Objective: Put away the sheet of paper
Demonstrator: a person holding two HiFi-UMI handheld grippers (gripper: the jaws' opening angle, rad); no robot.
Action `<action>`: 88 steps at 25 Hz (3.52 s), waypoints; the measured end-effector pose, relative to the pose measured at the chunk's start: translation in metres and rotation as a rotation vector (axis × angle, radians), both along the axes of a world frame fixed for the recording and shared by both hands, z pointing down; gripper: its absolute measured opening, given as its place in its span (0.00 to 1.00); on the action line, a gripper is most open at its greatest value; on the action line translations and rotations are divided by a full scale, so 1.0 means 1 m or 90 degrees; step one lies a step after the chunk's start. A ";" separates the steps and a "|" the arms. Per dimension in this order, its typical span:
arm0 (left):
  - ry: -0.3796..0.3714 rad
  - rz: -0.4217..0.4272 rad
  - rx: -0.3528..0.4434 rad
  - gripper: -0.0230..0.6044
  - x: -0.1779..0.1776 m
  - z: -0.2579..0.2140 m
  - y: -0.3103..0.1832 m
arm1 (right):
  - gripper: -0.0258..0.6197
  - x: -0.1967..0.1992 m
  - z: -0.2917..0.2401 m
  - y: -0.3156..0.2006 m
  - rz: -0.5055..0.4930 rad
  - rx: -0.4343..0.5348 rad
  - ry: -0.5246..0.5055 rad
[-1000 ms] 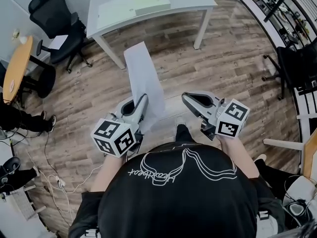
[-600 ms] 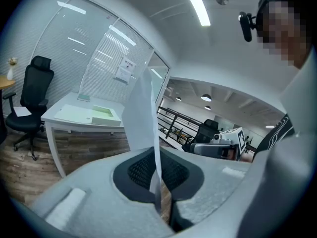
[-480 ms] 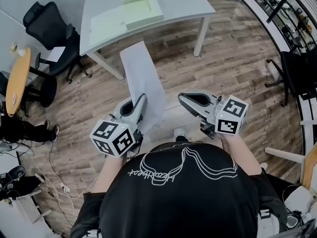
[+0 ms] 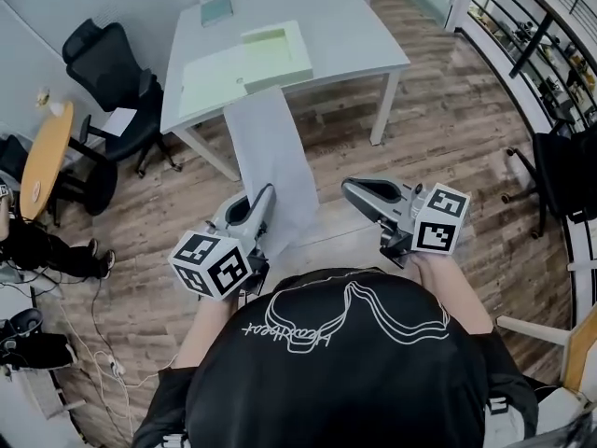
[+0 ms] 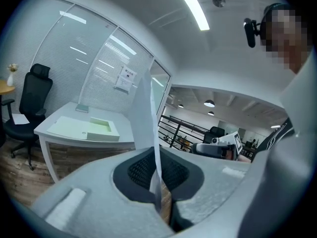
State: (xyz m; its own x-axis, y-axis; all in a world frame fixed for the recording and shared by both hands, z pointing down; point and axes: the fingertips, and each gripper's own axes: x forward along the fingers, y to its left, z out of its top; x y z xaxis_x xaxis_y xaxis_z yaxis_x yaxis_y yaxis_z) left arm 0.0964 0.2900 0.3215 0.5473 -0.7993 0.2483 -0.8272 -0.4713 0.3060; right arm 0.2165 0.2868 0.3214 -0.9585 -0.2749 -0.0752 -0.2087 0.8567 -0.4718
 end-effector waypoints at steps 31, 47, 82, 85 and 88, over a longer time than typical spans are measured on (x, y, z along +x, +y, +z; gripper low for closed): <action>0.075 -0.019 -0.076 0.06 -0.159 0.043 -0.272 | 0.05 -0.142 0.033 -0.276 -0.001 -0.082 0.052; 0.083 -0.040 -0.075 0.06 -0.268 0.045 -0.401 | 0.05 -0.242 0.027 -0.416 -0.010 -0.087 0.063; 0.125 -0.098 -0.158 0.06 -0.342 0.069 -0.538 | 0.05 -0.275 0.056 -0.552 -0.040 -0.151 0.072; 0.146 -0.092 -0.174 0.06 -0.340 0.074 -0.547 | 0.05 -0.276 0.058 -0.562 -0.041 -0.157 0.073; 0.160 -0.081 -0.185 0.06 -0.337 0.077 -0.553 | 0.05 -0.277 0.060 -0.569 -0.043 -0.160 0.074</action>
